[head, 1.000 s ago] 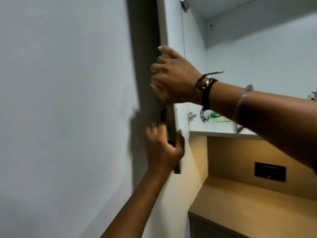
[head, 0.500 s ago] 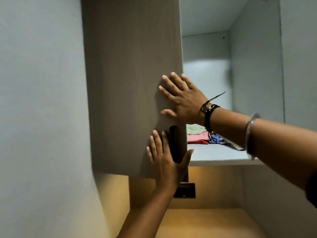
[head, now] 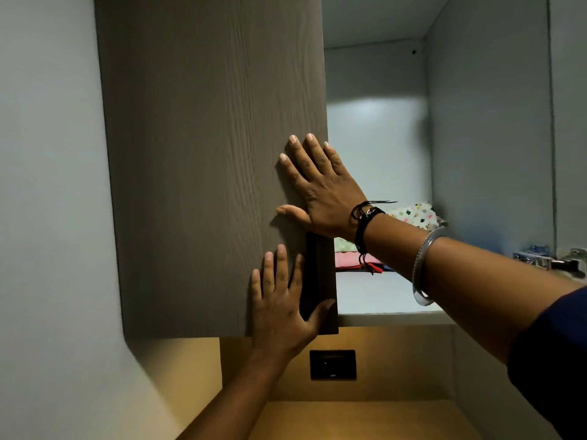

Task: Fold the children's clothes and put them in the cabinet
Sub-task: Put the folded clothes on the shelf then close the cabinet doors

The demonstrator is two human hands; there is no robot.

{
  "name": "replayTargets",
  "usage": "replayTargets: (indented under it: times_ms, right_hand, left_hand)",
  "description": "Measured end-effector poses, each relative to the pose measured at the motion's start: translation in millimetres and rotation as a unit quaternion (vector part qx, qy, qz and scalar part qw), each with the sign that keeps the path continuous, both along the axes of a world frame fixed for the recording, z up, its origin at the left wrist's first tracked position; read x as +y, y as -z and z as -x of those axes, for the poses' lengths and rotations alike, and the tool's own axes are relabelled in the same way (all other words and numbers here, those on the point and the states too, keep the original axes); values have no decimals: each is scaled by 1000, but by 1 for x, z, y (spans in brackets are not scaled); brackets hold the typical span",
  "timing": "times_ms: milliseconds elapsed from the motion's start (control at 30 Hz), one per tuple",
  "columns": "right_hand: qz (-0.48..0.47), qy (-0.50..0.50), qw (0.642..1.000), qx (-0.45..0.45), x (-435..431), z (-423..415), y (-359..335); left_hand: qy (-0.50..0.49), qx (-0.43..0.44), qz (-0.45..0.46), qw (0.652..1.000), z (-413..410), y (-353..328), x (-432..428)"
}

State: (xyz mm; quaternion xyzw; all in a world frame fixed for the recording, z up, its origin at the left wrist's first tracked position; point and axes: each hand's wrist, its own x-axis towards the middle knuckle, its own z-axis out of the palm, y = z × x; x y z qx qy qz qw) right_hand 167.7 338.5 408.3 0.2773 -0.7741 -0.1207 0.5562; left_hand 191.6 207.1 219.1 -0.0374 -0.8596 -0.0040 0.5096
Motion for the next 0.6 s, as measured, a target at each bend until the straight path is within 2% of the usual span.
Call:
replayTargets:
  times_ms: [200,333,400,500,600]
  right_hand:
    - [6,14,995,-102,16,-43,25]
    - [31,3,986,-165,55,-110,51]
    - [41,-1,983,-176,80,-155,61]
    - [36,0,985,-169,128,-225,71]
    - [13,4,991,-130,194,-286,76]
  left_hand:
    - [53,-55,-50,996,-51,4,-1]
    - [72,-25,-195,978,-106,-4,7]
    - [98,-11,-220,970,-136,-24,26]
    - [166,20,-166,972,-183,-59,69]
    - [244,64,-43,967,-232,-99,122]
